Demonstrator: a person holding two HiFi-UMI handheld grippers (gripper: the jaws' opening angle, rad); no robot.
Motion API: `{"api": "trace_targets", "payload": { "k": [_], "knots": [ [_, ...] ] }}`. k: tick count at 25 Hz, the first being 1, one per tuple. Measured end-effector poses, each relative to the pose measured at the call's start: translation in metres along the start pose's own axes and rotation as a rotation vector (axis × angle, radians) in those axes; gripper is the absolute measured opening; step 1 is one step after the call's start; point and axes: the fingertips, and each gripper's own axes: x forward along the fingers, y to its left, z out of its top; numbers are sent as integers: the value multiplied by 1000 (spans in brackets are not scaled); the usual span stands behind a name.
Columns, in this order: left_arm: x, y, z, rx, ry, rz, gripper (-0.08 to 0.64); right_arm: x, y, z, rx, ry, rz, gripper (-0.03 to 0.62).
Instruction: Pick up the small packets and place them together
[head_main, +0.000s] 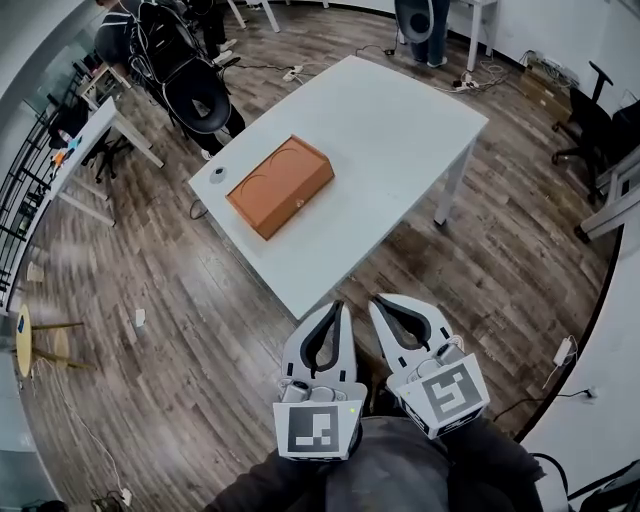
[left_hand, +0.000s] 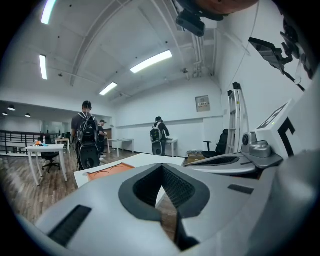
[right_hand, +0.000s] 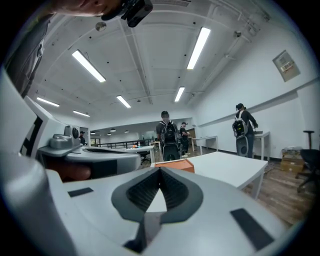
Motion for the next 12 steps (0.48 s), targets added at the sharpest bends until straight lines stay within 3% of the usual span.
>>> {"api": "trace_targets", "payload": {
  "k": [12],
  "knots": [
    [26,42,-9,-27,30,34,-3,49,-4,-7,16,40,33,5]
  ]
}}
